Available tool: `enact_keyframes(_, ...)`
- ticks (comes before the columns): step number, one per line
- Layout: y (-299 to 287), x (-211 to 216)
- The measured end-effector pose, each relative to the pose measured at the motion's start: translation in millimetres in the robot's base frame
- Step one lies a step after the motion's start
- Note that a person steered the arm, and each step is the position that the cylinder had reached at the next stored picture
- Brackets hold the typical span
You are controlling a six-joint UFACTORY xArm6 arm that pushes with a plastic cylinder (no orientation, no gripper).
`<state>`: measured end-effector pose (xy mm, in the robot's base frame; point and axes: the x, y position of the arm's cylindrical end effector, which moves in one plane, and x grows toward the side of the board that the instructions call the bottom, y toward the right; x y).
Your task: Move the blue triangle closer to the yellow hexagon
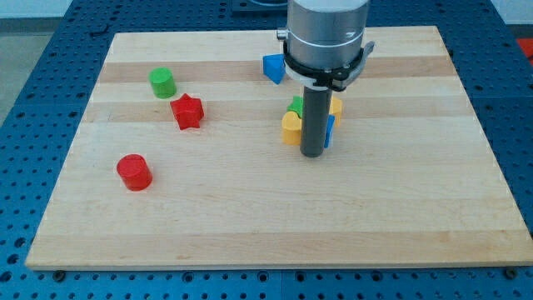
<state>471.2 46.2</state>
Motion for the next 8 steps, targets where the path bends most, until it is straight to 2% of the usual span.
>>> enact_keyframes(1,10,24)
enact_keyframes(2,40,25)
enact_keyframes(3,85,0)
enact_keyframes(4,115,-38)
enact_keyframes(5,120,-84)
enact_keyframes(8,65,-256)
